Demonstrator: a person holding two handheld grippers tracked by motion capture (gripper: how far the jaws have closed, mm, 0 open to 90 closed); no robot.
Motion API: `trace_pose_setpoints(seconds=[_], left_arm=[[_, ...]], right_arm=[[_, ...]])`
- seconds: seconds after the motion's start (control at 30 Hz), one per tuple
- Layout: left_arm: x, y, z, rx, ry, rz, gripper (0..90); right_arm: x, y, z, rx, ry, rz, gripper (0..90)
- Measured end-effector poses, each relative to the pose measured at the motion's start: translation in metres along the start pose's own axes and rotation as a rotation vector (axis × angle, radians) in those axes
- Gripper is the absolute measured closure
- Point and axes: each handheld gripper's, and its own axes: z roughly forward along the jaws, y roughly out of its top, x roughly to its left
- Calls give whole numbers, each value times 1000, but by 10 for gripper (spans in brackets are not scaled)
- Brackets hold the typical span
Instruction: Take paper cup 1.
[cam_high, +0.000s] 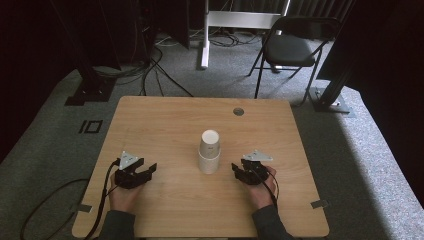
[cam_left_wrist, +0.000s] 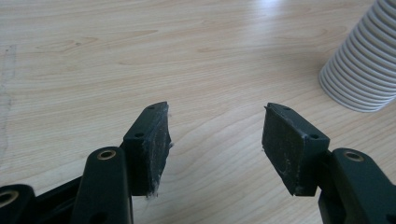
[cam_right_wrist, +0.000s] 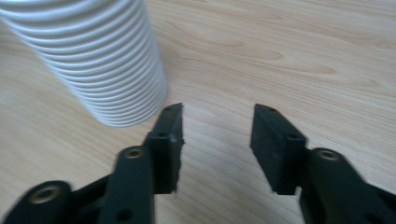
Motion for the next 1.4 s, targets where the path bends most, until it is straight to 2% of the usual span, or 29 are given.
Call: trace_pose_setpoints(seconds=[0.1, 0.2, 0.27, 0.37, 0.5, 0.83, 0.9, 1.1, 1.13, 1.23, 1.4], left_arm=[[-5, 1, 2, 5, -13, 21, 419], [-12, 2, 2, -3, -31, 43, 419], [-15, 3, 3, -7, -36, 55, 418], [-23, 5, 4, -16, -42, 104, 418], [-31, 8, 5, -19, -65, 100, 407], [-43, 15, 8, -14, -76, 143, 398], [-44, 18, 8, -19, -96, 140, 394], [-50, 22, 12, -16, -120, 150, 389], [-53, 24, 14, -23, -137, 153, 389], [-59, 27, 15, -35, -144, 185, 384], [-70, 31, 20, -39, -165, 206, 368]], right_arm=[[-3, 0, -2, 1, 50, -9, 632], [-2, 1, -5, -9, 75, -13, 626], [0, 3, -7, -20, 80, -28, 617], [4, 5, -10, -24, 89, -32, 616], [9, 9, -16, -41, 105, -46, 607], [13, 23, -31, -90, 130, -64, 613], [14, 25, -34, -97, 134, -64, 610], [18, 37, -44, -121, 140, -63, 538], [19, 41, -45, -128, 147, -69, 528], [21, 46, -49, -138, 150, -80, 511], [24, 55, -51, -141, 161, -104, 465]])
